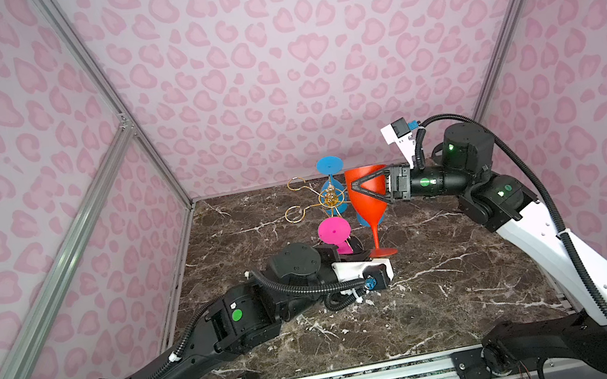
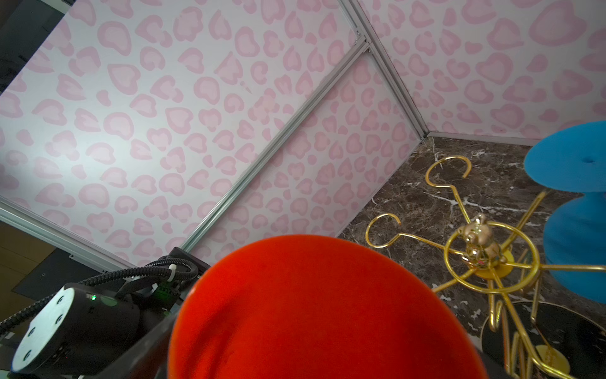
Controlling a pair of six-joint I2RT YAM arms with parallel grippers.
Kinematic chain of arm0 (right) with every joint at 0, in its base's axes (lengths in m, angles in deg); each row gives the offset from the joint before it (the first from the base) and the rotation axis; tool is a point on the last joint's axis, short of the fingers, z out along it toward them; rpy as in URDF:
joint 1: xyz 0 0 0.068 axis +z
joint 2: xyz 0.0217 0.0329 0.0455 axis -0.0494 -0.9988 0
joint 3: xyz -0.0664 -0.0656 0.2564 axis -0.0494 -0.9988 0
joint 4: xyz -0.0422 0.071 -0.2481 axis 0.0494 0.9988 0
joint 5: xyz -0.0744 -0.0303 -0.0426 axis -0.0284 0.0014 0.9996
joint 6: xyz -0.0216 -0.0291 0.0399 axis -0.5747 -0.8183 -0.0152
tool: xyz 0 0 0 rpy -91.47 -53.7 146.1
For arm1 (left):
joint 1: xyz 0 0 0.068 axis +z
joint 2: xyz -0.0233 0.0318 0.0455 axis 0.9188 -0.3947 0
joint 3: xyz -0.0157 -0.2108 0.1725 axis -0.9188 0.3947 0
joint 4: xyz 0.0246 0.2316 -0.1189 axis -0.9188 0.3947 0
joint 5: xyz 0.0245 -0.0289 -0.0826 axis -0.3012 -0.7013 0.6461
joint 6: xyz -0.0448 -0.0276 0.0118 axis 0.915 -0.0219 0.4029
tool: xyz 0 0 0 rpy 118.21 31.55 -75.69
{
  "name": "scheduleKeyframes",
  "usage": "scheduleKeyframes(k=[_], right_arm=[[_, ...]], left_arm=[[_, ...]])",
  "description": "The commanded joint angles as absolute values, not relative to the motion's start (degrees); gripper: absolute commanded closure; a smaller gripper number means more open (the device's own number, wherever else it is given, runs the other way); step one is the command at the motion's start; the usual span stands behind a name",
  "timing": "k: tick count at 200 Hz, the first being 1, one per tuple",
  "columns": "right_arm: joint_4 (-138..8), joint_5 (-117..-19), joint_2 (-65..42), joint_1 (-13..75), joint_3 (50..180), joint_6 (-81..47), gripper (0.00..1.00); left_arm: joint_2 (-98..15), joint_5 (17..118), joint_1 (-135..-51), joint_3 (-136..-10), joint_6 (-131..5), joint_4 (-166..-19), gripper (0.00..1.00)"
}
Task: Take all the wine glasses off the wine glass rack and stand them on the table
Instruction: 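Open the left gripper and draw it back while the right gripper holds the red glass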
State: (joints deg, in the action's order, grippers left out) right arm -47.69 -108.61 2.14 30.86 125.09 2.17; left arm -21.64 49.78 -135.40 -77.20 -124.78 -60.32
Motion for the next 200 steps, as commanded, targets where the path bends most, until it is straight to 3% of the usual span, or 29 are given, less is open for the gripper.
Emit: scheduleKeyframes(k=[1,155,200], right_arm=[[-47.3,-109.9,1.9,31.0,125.4,0.4,0.01],[-46.8,-106.5,3.0,30.9,125.1,-1.2,0.15],[-47.2,-106.0,3.1,31.0,124.8,-1.2,0.16]], left_arm=[[-21.6,49.9,-135.4,-77.9,-125.1,-59.5,0.97],[-21.1,48.5,-135.7,-76.6,-125.4,-59.8,0.92],[-21.0,47.8,-135.7,-76.2,-125.4,-60.1,0.72]])
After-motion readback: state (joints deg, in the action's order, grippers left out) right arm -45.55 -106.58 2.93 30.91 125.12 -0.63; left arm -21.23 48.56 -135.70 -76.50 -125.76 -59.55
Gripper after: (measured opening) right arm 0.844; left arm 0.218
